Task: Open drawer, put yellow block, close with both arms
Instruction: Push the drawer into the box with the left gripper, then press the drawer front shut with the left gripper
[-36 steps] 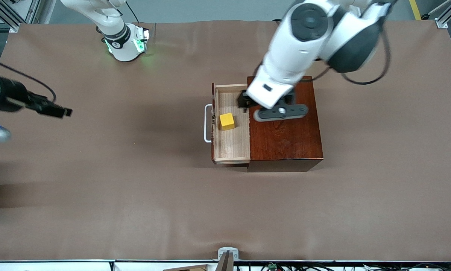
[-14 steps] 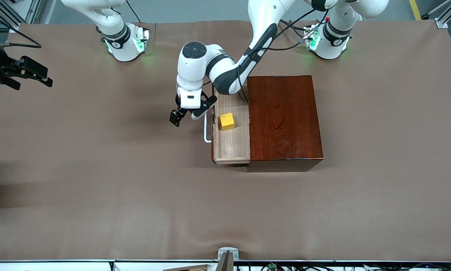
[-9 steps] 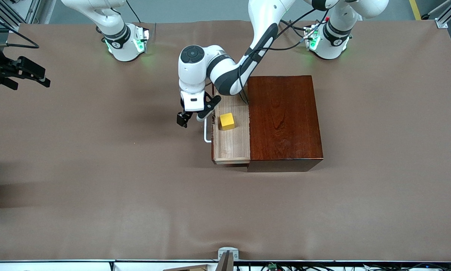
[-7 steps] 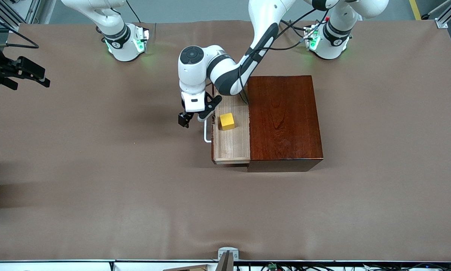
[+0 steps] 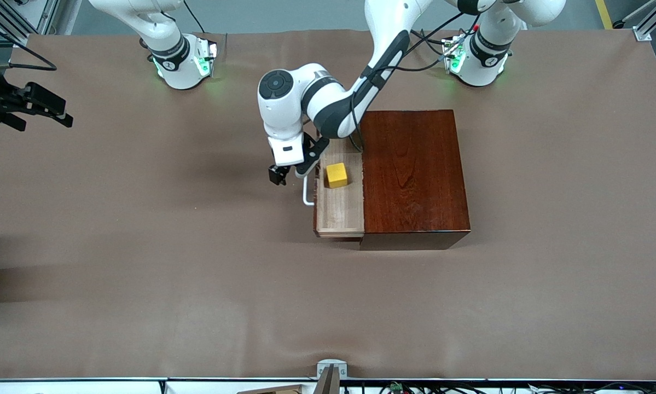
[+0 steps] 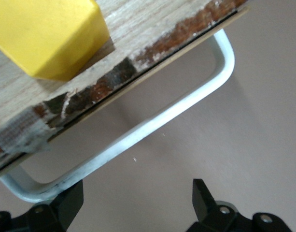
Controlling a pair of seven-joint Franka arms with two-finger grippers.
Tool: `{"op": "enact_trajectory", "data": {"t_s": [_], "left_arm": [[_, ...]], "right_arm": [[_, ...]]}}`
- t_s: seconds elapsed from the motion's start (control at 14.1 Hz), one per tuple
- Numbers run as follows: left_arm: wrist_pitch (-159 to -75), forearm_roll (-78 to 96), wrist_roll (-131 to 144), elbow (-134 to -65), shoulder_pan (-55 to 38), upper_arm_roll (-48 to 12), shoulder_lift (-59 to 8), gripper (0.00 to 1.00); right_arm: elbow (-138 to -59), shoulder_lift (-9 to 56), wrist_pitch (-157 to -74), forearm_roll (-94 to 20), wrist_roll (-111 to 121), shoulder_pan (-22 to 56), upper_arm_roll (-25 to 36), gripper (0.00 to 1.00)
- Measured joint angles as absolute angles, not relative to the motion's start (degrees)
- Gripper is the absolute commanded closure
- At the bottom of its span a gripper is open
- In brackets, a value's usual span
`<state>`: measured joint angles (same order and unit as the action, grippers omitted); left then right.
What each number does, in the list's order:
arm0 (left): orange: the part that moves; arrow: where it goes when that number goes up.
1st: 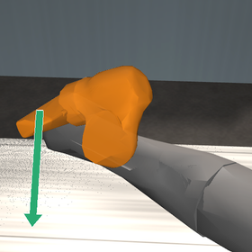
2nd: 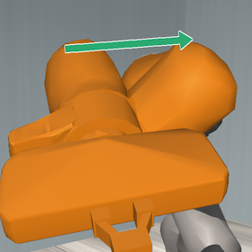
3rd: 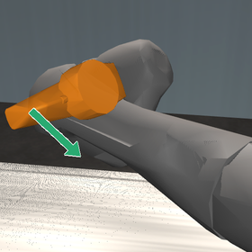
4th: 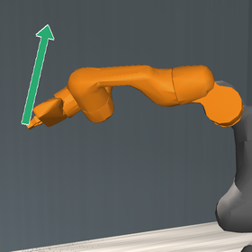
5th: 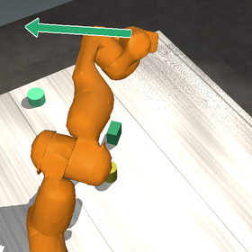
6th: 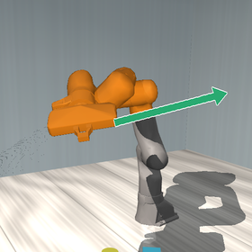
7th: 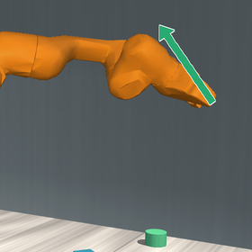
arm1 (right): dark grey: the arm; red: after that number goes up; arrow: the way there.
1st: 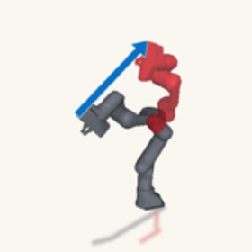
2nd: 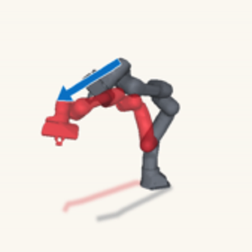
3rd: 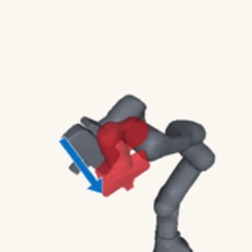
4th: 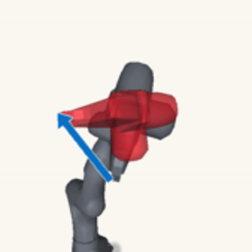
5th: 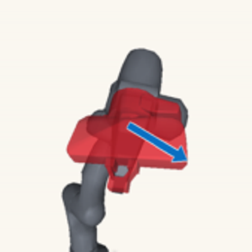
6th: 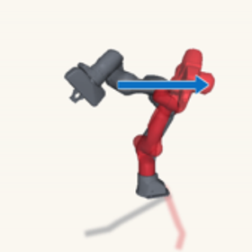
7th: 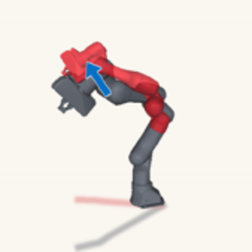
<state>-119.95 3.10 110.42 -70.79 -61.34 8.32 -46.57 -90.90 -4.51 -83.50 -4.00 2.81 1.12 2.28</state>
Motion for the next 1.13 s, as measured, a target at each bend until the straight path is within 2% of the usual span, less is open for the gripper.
{"op": "enact_trajectory", "data": {"t_s": [0.78,1.13], "left_arm": [[-106.03,-0.86,110.29,-70.72,-59.87,10.97,-46.17,0.00],[-103.38,-1.29,110.22,-70.94,-59.06,11.53,-46.18,0.00]], "right_arm": [[-90.90,-4.50,-83.50,-4.00,2.81,1.12,2.18,0.00],[-90.90,-4.50,-83.50,-4.00,2.81,1.12,2.16,0.00]]}}
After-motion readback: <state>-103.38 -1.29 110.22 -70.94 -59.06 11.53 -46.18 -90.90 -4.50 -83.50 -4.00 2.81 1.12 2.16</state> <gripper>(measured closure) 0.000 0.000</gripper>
